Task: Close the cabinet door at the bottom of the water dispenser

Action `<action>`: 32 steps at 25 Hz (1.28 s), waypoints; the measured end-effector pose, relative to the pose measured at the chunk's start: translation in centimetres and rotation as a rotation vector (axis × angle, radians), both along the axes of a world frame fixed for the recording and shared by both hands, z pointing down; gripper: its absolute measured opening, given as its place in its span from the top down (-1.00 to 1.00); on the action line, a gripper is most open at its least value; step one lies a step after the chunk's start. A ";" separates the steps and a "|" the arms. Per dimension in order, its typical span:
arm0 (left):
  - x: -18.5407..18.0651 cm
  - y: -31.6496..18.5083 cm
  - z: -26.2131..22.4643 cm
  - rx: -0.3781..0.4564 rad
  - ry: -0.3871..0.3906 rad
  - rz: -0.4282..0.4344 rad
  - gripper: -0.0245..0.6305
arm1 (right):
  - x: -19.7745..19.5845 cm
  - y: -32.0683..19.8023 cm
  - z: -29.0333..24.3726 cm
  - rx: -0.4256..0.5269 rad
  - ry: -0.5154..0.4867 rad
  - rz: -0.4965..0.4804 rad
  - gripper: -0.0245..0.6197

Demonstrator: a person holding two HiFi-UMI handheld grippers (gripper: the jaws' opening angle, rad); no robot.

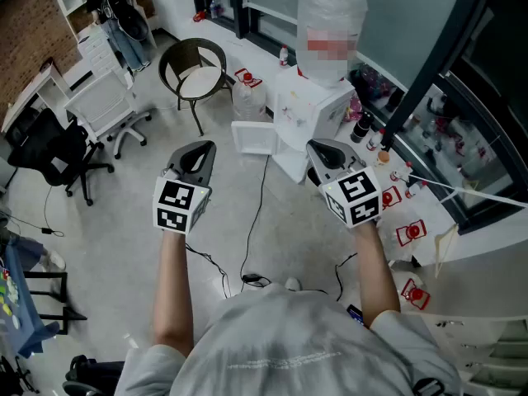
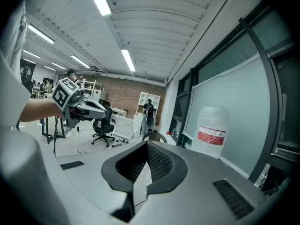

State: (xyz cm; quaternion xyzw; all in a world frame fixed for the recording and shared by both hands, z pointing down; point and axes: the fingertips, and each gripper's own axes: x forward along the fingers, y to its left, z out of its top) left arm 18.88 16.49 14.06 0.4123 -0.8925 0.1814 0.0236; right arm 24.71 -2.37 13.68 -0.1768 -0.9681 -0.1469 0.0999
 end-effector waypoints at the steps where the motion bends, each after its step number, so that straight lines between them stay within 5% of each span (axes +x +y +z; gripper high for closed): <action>1: 0.0 -0.1 0.0 -0.001 -0.001 0.004 0.86 | -0.1 0.2 0.1 0.002 0.004 -0.007 0.84; 8: -1.2 0.4 0.1 -0.017 -0.021 0.037 0.86 | -1.5 1.4 0.2 -0.015 -0.007 0.003 0.84; 18: -5.5 1.6 3.7 -0.010 0.050 0.073 0.86 | -5.6 1.4 2.3 -0.012 -0.012 0.099 0.84; 25: -14.3 -0.9 6.2 -0.031 0.074 0.047 0.86 | -15.1 -1.3 4.0 -0.030 -0.023 0.063 0.84; 32: -28.4 -4.3 6.8 -0.090 0.088 0.011 0.86 | -30.7 -4.3 6.1 -0.037 -0.005 -0.009 0.84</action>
